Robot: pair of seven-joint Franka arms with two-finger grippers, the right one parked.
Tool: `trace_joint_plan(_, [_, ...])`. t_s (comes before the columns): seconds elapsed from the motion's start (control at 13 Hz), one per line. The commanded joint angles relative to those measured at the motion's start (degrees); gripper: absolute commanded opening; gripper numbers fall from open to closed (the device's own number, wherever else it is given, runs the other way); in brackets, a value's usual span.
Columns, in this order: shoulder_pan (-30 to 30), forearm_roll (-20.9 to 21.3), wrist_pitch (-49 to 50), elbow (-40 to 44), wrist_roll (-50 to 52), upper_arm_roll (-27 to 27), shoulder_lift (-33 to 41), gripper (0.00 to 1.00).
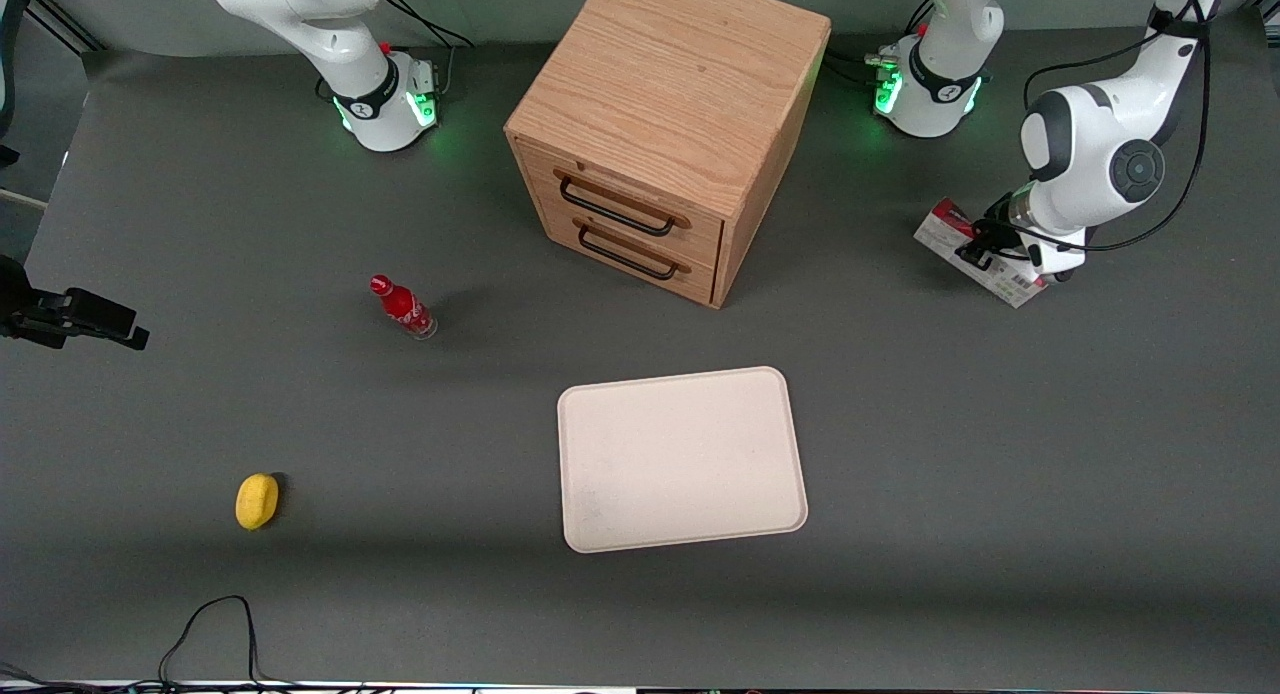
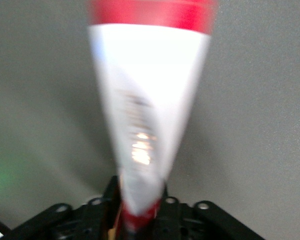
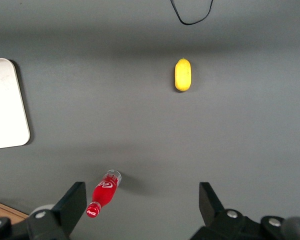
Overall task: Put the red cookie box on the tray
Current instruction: 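Lift the cookie box and carry it toward the white tray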
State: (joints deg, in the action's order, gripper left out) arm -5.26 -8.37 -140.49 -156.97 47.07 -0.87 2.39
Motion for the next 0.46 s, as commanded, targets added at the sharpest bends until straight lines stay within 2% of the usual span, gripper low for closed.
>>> trace_joint_plan(0.0, [0.6,0.2,1.2,0.9,-1.0,0.2,0.4,0.00])
trace_joint_plan(0.23, [0.6,1.1,8.8,7.2,-1.9,-2.4,1.3,0.00])
trace_joint_plan(0.38, [0.6,5.3,13.5,13.8,-3.6,-3.4,1.5,0.00])
